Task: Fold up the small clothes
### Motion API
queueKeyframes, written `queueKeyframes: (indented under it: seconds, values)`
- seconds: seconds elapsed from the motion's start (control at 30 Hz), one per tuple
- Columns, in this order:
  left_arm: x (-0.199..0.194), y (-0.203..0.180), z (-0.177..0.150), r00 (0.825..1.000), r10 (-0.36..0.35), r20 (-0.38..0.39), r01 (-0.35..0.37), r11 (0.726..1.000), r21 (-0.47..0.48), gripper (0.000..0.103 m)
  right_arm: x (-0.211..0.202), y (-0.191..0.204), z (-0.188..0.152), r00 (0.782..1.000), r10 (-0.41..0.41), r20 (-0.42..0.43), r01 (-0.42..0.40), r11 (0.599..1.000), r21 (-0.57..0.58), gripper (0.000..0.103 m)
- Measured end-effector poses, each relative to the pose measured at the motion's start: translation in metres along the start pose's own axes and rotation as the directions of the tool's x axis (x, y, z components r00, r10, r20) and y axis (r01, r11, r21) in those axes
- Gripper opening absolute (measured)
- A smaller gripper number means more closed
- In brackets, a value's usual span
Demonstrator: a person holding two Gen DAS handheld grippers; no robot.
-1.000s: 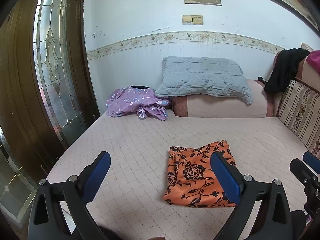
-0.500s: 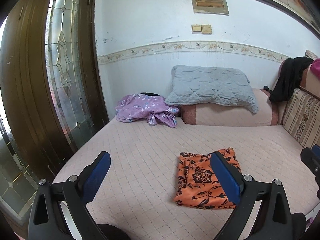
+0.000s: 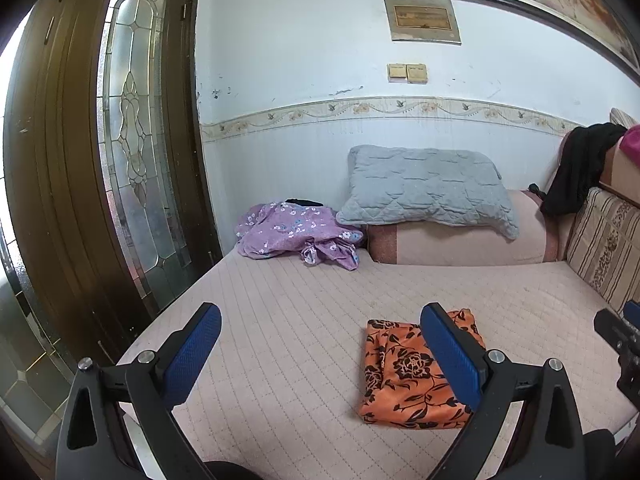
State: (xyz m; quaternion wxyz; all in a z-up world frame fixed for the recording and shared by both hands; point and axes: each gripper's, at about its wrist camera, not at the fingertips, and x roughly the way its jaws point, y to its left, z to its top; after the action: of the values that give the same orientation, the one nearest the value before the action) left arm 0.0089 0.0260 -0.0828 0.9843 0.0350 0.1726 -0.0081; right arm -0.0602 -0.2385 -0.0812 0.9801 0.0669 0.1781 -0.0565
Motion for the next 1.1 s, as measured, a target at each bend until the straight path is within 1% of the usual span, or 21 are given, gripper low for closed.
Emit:
queueKeyframes:
  seconds: [0.13,0.27,0.4,0.47,0.67,0.87,1.1]
  values:
    - [0.004,0.001,0.003,1.0,0.009,0.001,-0.009,1.0,0.008,0.1,0.005,0.005,0.0,1.0,0.0,-0.012,0.0,1.0,-0.023,0.074]
    - [0.007,0.003,0.004,1.0,0.018,0.002,-0.018,1.0,0.005,0.1,0.013,0.007,-0.005,0.999,-0.004,-0.045,0.002,1.0,-0.023,0.074]
    - [0.012,0.005,0.001,0.999,0.029,-0.016,-0.029,1.0,0.002,0.1,0.017,0.011,-0.012,0.996,0.03,-0.085,-0.03,1.0,-0.007,0.074]
    - [0.012,0.006,-0.001,0.999,0.033,-0.024,-0.033,0.999,0.004,0.1,0.017,0.015,-0.015,0.995,0.035,-0.09,-0.037,0.999,-0.016,0.074]
    - [0.005,0.007,0.002,0.999,0.031,-0.018,-0.031,1.0,0.002,0.1,0.006,0.026,-0.015,0.996,0.06,-0.067,-0.063,0.997,-0.041,0.074]
    - [-0.006,0.009,0.006,1.0,0.025,0.009,-0.025,1.0,-0.006,0.1,-0.007,0.03,-0.009,0.997,0.064,-0.038,-0.066,0.996,-0.051,0.074]
    - [-0.011,0.01,0.008,1.0,0.024,0.02,-0.024,1.0,-0.013,0.1,-0.015,0.031,-0.007,0.998,0.064,-0.024,-0.066,0.996,-0.057,0.074]
